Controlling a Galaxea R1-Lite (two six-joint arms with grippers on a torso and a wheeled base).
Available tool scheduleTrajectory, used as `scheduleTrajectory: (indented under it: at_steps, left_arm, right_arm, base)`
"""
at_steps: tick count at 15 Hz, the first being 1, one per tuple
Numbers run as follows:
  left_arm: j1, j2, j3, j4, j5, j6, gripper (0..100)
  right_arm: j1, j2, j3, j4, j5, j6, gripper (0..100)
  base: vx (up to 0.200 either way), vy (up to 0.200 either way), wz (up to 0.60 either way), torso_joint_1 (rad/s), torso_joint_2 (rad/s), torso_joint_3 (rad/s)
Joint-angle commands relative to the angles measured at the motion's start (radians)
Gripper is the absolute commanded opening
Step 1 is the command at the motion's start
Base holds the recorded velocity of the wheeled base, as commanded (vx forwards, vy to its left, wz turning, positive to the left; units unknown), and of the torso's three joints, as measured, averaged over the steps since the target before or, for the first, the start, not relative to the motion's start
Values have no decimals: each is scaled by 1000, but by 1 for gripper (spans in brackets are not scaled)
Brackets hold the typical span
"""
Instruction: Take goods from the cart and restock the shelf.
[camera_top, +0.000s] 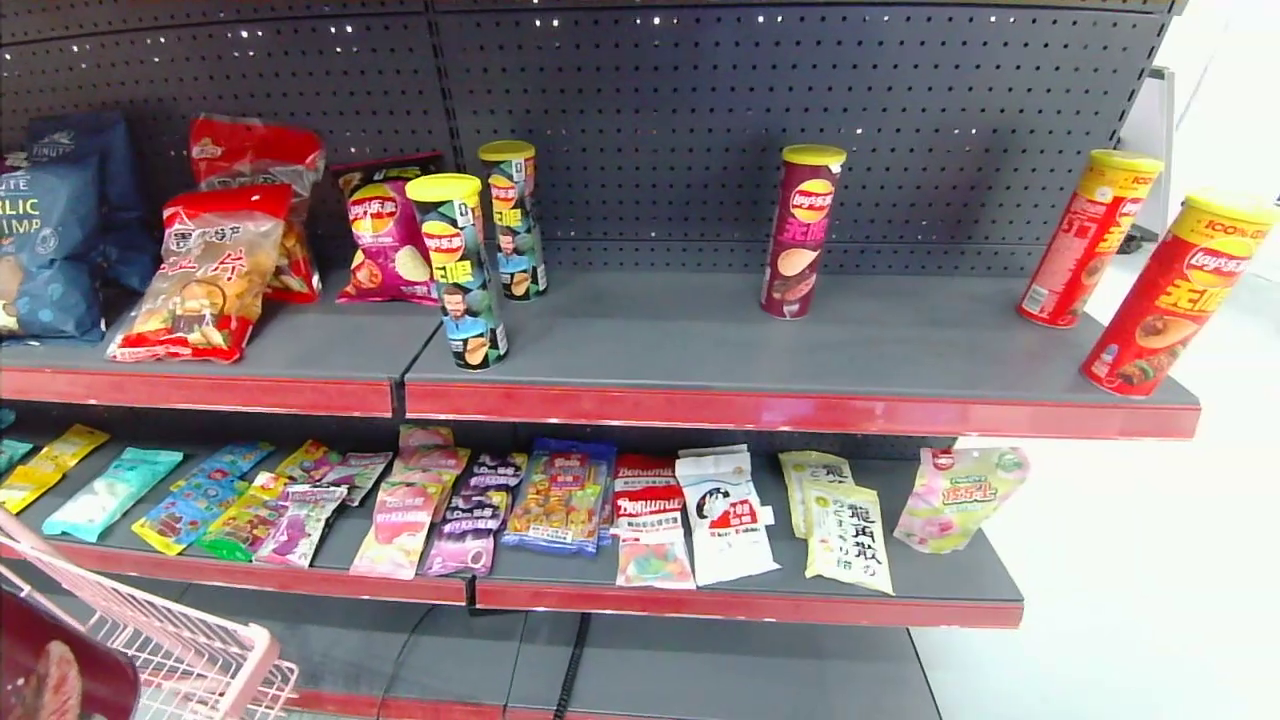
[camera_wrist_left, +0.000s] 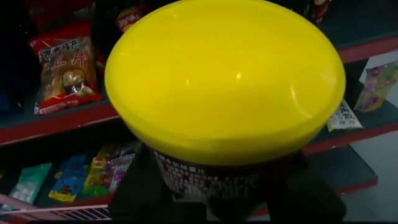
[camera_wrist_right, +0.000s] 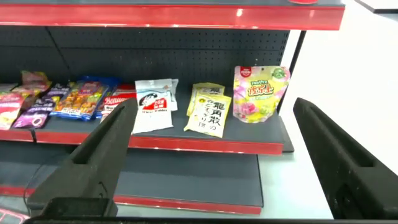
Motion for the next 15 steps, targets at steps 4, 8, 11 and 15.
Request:
scheduleTrajectory:
  at_steps: [4, 8, 11, 15]
  left_arm:
    - [1, -11, 18, -4, 3, 4, 0]
    - [1, -19, 23, -4, 3, 4, 0]
    - [1, -20, 23, -4, 3, 19, 0]
    - [-1, -50, 64, -12, 1, 25, 0]
  right_arm:
    - [1, 0, 0, 0, 0, 2, 100]
    - [1, 0, 0, 0, 0, 2, 100]
    - [1, 0, 0, 0, 2, 2, 100]
    - [1, 0, 0, 0, 6, 0, 100]
  base:
    - [200, 0, 0, -5, 1, 2]
    - [200, 0, 0, 5, 6, 2]
    - [67, 0, 0, 1, 1, 2]
    - [0, 0, 0, 0, 0, 0]
